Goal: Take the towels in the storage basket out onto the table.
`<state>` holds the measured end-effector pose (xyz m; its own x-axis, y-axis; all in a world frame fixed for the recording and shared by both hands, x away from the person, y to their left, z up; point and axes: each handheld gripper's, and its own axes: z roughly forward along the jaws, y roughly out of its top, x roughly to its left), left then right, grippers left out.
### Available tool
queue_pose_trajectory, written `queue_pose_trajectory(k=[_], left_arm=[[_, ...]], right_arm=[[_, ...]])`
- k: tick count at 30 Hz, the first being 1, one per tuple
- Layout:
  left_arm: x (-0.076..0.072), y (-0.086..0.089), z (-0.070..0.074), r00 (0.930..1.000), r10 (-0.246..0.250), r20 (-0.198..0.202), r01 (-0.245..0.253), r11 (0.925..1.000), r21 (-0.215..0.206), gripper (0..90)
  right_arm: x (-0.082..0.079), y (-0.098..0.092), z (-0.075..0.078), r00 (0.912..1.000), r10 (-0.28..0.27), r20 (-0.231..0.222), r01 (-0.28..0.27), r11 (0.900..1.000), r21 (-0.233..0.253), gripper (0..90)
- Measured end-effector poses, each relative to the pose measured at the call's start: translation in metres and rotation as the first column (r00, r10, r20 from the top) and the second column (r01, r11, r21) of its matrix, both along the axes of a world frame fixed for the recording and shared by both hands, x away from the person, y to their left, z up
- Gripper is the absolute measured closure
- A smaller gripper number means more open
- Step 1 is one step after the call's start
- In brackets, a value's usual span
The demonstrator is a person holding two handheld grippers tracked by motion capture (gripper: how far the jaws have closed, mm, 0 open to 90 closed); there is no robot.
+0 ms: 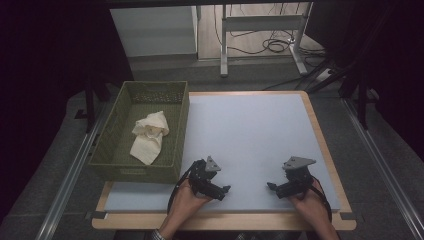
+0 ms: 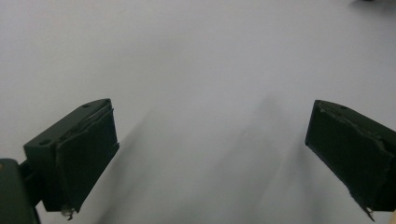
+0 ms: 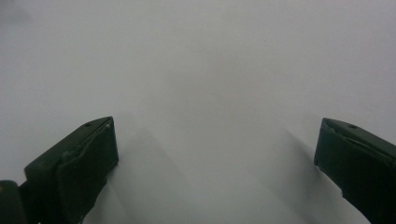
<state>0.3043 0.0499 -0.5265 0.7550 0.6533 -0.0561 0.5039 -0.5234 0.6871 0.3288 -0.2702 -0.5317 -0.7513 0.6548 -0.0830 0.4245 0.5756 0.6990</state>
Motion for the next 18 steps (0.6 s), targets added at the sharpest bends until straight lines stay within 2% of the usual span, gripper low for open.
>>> queue_pose_trajectory(k=[4, 10, 12, 17, 18], left_arm=[[0.001, -0.003, 0.008, 0.9998, -0.018, 0.009, 0.018, 0.9998, -0.012, 2.6], [0.005, -0.007, 0.019, 0.9994, -0.034, 0.010, 0.034, 0.9994, -0.002, 2.7], [0.008, -0.008, 0.023, 0.9988, -0.049, 0.009, 0.049, 0.9987, 0.017, 2.7], [0.010, -0.008, 0.029, 0.9985, -0.052, 0.017, 0.052, 0.9981, 0.032, 2.8], [0.011, -0.008, 0.032, 0.9985, -0.053, 0.016, 0.052, 0.9984, 0.021, 2.9]], right_arm=[[0.000, 0.000, 0.000, 1.0000, 0.000, 0.001, 0.000, 1.000, 0.000, 0.0], [0.000, 0.000, 0.000, 1.0000, 0.000, 0.002, 0.000, 1.000, 0.000, 0.0], [0.000, 0.000, 0.000, 1.0000, 0.001, 0.003, -0.001, 1.000, 0.000, 0.0], [0.000, 0.000, 0.000, 1.0000, 0.001, 0.003, -0.001, 1.000, 0.002, 0.0], [-0.001, 0.000, 0.000, 1.0000, 0.001, 0.004, -0.001, 1.000, 0.001, 0.0]])
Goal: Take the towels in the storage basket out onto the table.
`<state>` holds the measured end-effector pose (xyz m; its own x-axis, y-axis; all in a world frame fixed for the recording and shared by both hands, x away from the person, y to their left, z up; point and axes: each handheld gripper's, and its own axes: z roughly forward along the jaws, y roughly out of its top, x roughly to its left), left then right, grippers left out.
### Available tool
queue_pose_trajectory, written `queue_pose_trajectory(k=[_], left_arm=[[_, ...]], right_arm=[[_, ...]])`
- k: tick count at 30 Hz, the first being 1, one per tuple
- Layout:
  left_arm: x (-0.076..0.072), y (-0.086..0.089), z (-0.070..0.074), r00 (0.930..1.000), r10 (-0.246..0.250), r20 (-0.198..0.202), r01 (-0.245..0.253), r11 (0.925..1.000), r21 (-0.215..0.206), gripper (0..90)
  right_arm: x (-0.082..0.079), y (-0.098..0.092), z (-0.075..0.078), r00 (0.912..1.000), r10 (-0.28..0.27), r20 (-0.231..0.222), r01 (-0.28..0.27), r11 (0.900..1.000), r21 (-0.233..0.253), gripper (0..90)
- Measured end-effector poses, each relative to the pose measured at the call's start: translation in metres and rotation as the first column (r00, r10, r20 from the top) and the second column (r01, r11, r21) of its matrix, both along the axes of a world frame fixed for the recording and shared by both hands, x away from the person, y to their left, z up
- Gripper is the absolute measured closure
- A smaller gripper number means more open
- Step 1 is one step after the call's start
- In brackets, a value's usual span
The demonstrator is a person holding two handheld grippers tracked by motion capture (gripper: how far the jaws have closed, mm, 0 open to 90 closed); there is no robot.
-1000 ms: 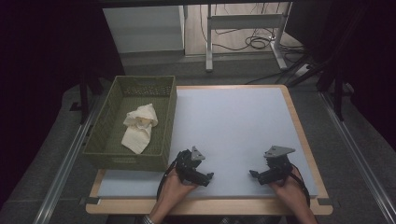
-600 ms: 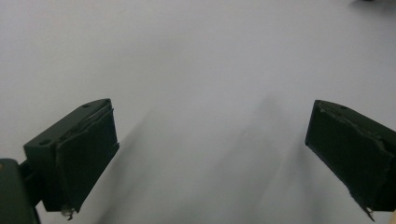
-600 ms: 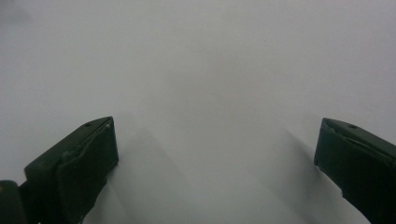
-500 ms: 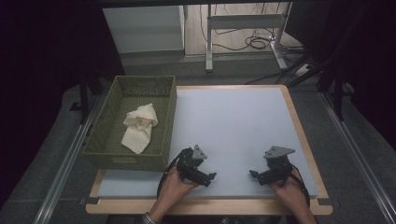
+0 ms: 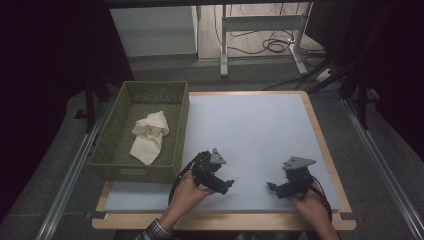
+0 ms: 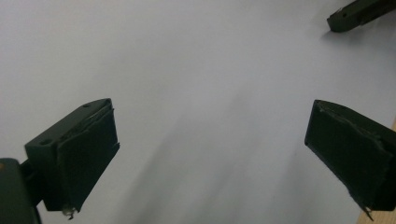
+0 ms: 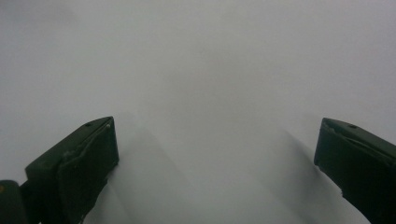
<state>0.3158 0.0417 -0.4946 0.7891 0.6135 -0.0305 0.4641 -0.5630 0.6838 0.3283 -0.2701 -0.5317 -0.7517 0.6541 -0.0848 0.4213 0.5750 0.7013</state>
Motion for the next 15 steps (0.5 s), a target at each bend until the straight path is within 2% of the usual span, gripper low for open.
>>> queue_pose_trajectory(k=[7, 13, 15], left_arm=[[0.006, -0.002, 0.008, 1.0000, 0.000, 0.007, 0.000, 1.0000, -0.006, 2.9], [0.013, -0.002, 0.022, 0.9999, -0.004, 0.011, 0.005, 1.0000, -0.005, 2.9], [0.016, -0.002, 0.031, 0.9998, -0.011, 0.018, 0.011, 0.9999, 0.000, 3.0]], right_arm=[[0.000, 0.000, 0.000, 1.0000, 0.000, 0.001, 0.000, 1.000, 0.000, 0.0], [0.000, 0.000, 0.000, 1.0000, 0.000, 0.001, 0.000, 1.000, 0.000, 0.0], [0.000, 0.000, 0.000, 1.0000, 0.000, 0.000, 0.000, 1.000, 0.000, 0.0]])
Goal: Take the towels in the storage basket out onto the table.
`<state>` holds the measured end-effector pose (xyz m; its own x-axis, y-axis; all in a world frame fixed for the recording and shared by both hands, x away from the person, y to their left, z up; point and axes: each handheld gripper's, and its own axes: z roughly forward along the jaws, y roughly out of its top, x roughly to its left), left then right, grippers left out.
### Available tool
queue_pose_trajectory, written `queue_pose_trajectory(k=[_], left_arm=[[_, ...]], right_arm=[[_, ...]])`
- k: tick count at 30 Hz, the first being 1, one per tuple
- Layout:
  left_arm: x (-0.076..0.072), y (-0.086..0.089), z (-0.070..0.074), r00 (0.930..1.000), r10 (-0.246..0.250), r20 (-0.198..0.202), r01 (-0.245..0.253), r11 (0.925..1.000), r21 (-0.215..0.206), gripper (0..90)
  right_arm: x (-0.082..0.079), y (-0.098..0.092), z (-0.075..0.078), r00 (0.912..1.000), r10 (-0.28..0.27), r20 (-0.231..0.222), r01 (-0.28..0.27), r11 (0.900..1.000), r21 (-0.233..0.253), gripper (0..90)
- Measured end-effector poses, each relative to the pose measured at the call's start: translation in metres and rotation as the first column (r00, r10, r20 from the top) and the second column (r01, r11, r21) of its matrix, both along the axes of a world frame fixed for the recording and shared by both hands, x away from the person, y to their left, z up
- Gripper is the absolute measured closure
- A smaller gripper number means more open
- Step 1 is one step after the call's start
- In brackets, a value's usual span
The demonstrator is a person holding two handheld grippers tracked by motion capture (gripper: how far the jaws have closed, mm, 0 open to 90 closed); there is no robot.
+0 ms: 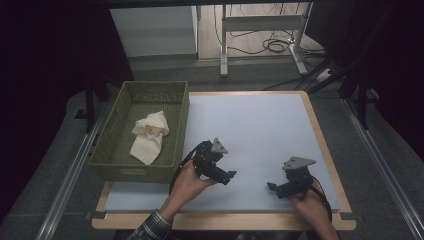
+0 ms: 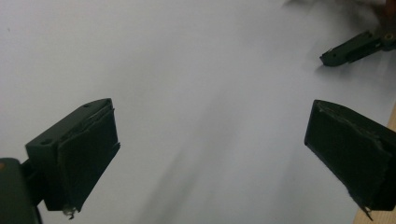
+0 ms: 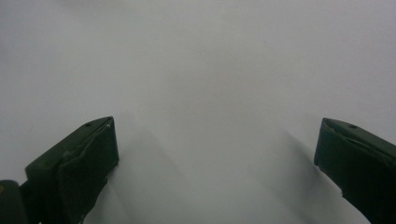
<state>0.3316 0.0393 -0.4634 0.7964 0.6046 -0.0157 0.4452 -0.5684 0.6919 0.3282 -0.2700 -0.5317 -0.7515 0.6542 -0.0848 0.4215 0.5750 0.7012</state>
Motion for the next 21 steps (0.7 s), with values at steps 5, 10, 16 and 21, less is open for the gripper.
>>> queue_pose_trajectory(k=[5, 10, 16, 21], left_arm=[[0.005, -0.001, 0.011, 1.0000, -0.008, -0.005, 0.008, 0.9999, 0.011, 2.9], [0.011, 0.004, 0.025, 1.0000, -0.001, -0.007, 0.001, 1.0000, 0.009, 2.8], [0.022, 0.018, 0.042, 0.9996, 0.027, 0.009, -0.027, 0.9995, 0.016, 2.4], [0.029, 0.027, 0.050, 0.9990, 0.044, 0.012, -0.044, 0.9990, 0.001, 2.0]], right_arm=[[0.000, 0.000, 0.000, 1.0000, 0.000, 0.000, 0.000, 1.000, 0.000, 0.0], [0.000, 0.000, 0.000, 1.0000, 0.001, -0.001, -0.001, 1.000, -0.001, 0.0], [0.000, 0.000, 0.000, 1.0000, 0.001, 0.001, -0.001, 1.000, -0.001, 0.0], [0.000, 0.000, 0.000, 1.0000, 0.001, 0.002, -0.001, 1.000, 0.001, 0.0]])
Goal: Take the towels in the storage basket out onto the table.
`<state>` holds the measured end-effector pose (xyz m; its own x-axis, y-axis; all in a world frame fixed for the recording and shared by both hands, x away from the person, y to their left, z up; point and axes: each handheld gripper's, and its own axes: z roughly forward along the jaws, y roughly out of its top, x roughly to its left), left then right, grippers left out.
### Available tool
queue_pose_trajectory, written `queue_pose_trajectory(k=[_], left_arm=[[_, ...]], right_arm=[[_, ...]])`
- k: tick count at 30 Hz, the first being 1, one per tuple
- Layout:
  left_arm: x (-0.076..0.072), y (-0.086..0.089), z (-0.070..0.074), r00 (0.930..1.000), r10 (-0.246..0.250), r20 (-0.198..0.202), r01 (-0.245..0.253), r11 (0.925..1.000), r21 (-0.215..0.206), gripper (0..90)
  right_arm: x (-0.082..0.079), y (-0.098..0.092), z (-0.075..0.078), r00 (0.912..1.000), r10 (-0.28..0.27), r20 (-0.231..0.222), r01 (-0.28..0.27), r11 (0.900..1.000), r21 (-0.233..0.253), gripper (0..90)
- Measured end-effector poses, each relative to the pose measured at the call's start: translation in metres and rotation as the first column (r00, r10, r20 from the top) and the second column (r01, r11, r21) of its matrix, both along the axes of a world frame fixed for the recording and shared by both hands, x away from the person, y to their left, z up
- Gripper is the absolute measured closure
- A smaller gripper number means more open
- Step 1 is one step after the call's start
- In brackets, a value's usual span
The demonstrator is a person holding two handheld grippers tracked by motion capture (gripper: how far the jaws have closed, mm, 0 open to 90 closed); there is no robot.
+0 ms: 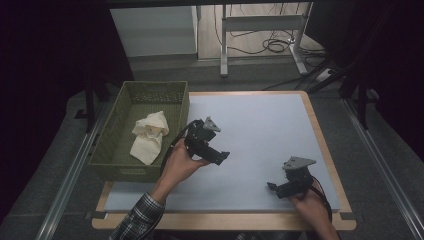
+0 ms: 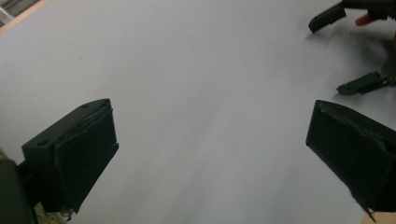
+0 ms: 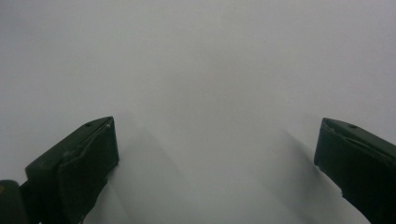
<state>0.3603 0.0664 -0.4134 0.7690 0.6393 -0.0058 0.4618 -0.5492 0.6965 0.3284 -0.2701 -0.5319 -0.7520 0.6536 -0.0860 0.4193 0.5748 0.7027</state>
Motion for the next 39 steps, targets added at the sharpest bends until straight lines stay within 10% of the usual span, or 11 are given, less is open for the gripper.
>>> queue_pose_trajectory(k=[20, 39], left_arm=[[0.028, 0.049, 0.021, 0.9921, 0.117, 0.046, -0.118, 0.9923, 0.036, 2.0], [0.056, 0.117, 0.023, 0.9585, 0.280, 0.054, -0.282, 0.9589, 0.032, 0.8]], right_arm=[[0.000, 0.000, 0.000, 1.0000, -0.001, 0.000, 0.001, 1.000, 0.000, 0.0], [0.000, 0.000, 0.000, 1.0000, -0.001, 0.000, 0.001, 1.000, 0.000, 0.0]])
